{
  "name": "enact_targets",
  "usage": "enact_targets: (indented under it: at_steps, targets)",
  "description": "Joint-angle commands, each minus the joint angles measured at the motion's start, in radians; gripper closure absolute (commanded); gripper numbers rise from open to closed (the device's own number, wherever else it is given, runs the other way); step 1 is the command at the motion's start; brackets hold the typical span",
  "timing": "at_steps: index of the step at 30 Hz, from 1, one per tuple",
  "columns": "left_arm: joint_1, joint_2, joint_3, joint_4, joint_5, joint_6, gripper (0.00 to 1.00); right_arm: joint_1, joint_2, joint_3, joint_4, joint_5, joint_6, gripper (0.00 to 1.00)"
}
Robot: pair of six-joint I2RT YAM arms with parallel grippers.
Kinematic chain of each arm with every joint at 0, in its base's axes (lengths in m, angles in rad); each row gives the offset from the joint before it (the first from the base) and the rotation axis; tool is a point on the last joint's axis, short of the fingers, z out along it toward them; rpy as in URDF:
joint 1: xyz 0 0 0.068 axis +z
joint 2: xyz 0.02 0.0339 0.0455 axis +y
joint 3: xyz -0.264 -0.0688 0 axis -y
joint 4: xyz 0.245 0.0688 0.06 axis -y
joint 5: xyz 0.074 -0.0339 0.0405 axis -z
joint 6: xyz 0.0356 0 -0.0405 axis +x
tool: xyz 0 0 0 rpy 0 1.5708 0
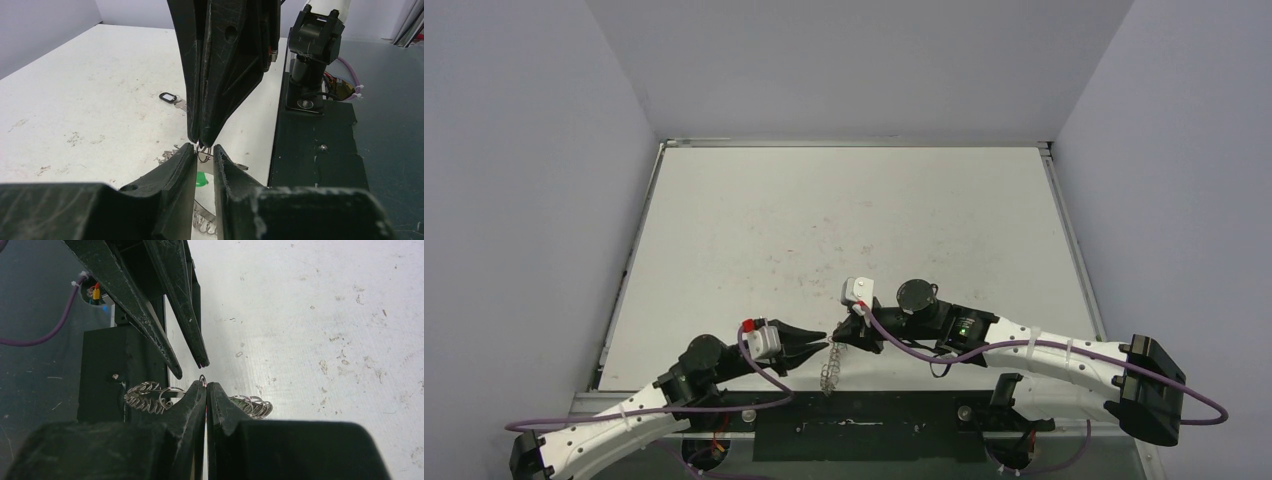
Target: Put the keys on the keyring
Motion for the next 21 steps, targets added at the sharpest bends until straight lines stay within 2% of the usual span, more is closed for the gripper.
enact_targets:
  at_steps: [1, 6, 12, 21]
  targets:
    - [-0.004, -0.002, 0.002, 0.02, -0.006, -0.029, 0.8, 0.005, -0.016, 0.043, 0.08, -0.002, 0.031, 1.0]
    - [-0.004, 0.051, 0.002, 0.072, -0.003, -0.029, 0.74, 0.008, -0.009, 0.046, 0.087, -0.01, 0.04, 1.0]
    - [-0.006, 0.144, 0.007, 0.141, 0.009, -0.023, 0.75, 0.014, 0.0, 0.048, 0.096, -0.014, 0.045, 1.0]
    - [-0.006, 0.173, 0.001, 0.202, 0.012, -0.008, 0.94, 0.021, 0.012, 0.045, 0.111, -0.02, 0.049, 1.0]
